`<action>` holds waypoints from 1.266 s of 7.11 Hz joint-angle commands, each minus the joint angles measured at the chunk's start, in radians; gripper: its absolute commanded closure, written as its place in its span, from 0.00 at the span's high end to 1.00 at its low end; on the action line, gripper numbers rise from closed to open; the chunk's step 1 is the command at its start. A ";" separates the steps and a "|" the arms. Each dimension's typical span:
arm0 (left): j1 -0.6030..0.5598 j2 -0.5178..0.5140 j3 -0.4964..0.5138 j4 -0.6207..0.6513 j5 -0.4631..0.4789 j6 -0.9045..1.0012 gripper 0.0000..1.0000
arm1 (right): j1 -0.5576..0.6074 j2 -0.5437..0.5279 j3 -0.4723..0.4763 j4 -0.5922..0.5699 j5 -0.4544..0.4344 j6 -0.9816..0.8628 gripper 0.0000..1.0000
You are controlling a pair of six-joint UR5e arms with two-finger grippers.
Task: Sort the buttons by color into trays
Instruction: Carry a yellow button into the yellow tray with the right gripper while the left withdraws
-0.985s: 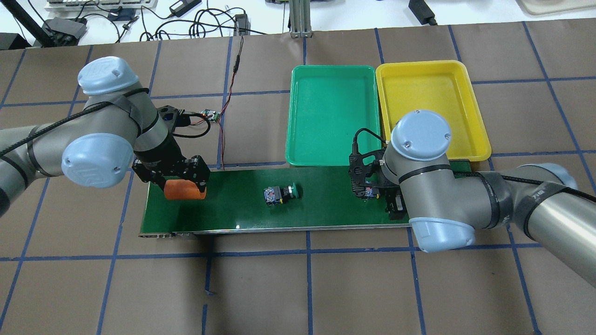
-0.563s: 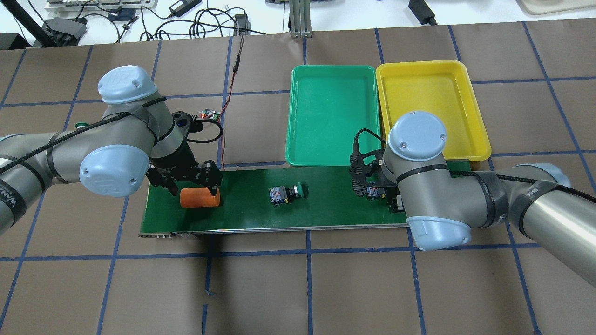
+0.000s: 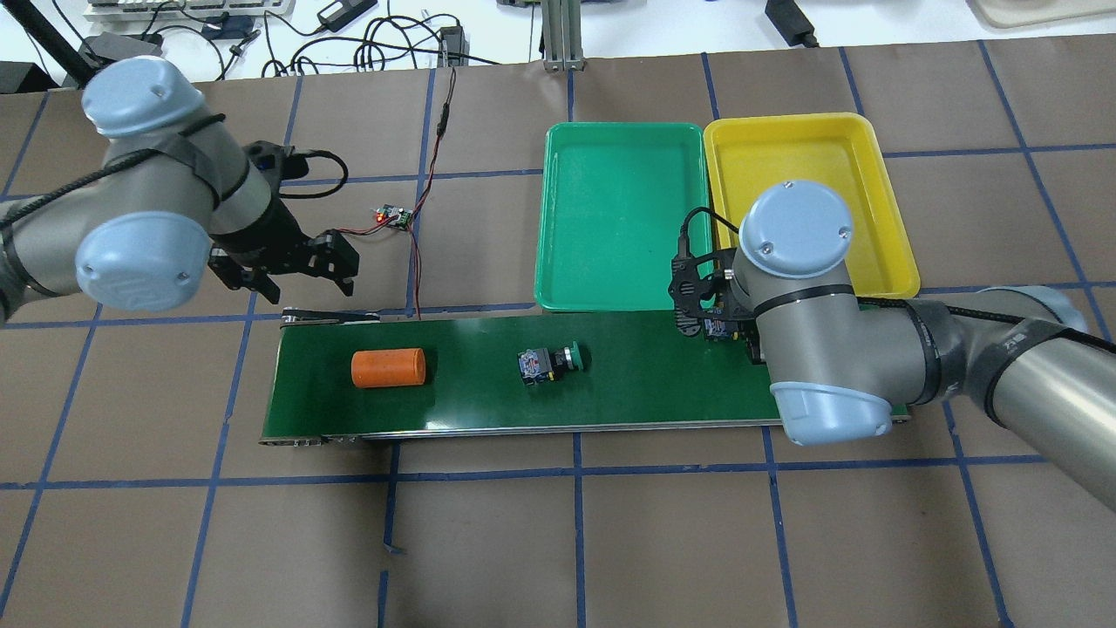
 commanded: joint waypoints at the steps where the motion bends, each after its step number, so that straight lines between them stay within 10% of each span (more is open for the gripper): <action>1: 0.137 -0.137 0.149 0.006 0.050 0.194 1.00 | -0.202 0.025 -0.086 0.017 0.026 -0.053 0.01; 4: 0.289 -0.363 0.352 0.049 0.065 0.379 1.00 | -0.406 0.183 -0.161 0.005 0.149 -0.363 0.10; 5: 0.315 -0.423 0.380 0.076 0.063 0.432 1.00 | -0.406 0.198 -0.168 0.005 0.149 -0.363 0.71; 6: 0.350 -0.464 0.377 0.140 0.058 0.483 1.00 | -0.404 0.191 -0.168 0.005 0.147 -0.362 1.00; 9: 0.364 -0.506 0.366 0.165 0.057 0.498 1.00 | -0.377 0.139 -0.180 0.022 0.182 -0.354 1.00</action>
